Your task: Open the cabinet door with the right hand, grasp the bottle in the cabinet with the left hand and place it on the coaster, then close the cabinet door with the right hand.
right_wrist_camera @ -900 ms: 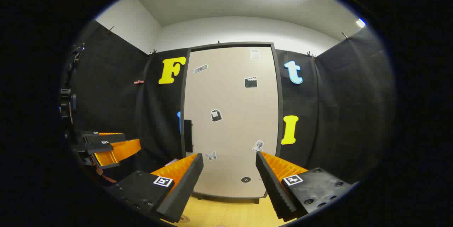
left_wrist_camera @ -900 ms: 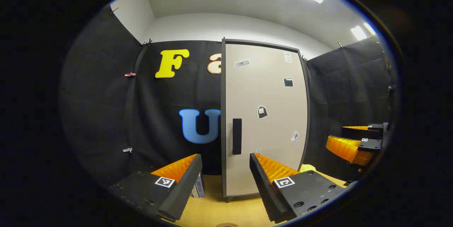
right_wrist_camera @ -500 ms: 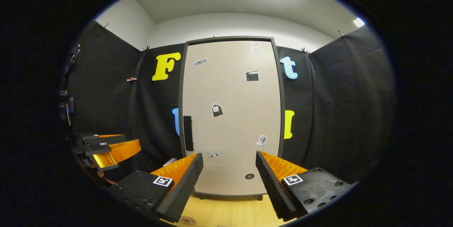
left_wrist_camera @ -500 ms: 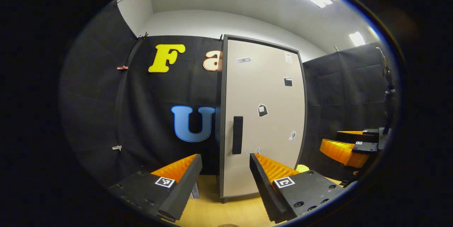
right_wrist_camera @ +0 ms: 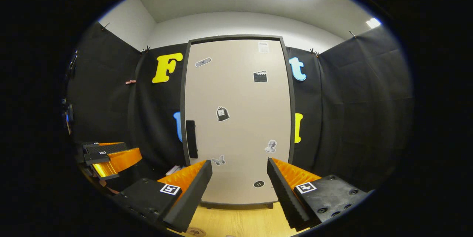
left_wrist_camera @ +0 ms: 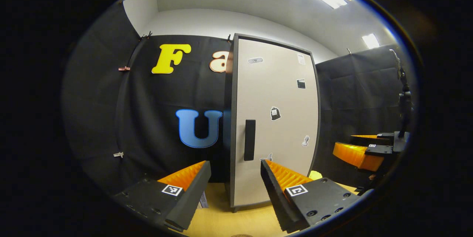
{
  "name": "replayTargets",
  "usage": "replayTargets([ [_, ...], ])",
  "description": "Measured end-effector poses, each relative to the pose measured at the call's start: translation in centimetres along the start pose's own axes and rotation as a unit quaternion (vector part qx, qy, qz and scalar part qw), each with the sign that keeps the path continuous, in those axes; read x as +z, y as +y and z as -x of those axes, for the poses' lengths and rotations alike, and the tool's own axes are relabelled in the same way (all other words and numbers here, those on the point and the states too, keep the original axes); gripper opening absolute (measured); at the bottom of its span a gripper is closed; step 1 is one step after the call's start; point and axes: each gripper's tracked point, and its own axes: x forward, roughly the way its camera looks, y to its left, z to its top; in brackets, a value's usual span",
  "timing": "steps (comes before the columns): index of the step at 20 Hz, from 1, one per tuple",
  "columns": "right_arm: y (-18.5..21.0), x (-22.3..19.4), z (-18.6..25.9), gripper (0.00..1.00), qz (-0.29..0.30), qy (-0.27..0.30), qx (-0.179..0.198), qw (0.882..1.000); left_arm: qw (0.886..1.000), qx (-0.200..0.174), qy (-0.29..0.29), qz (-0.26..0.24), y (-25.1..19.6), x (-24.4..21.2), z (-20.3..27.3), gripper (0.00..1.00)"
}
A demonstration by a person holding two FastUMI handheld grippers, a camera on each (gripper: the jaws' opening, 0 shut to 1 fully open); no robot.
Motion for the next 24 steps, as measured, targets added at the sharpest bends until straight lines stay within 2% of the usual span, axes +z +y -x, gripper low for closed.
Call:
replayTargets([
  [5,3.3,-0.7,-2.1,0.97,0.003,0.008,0.031,0.999,1.000,-0.001,0.008,0.004,1.4,-0.7,0.6,0.86],
  [14,10.4,-0.5,-7.9,0.97,-0.006,-0.011,0.057,0.998,1.000,0.009,0.025,0.011,6.3,-2.2,2.2,0.86],
  [24,14.2,-2.3,-16.8,0.95,0.042,-0.019,0.015,0.999,0.999,0.024,0.034,0.027,10.9,-3.6,2.8,0.86],
])
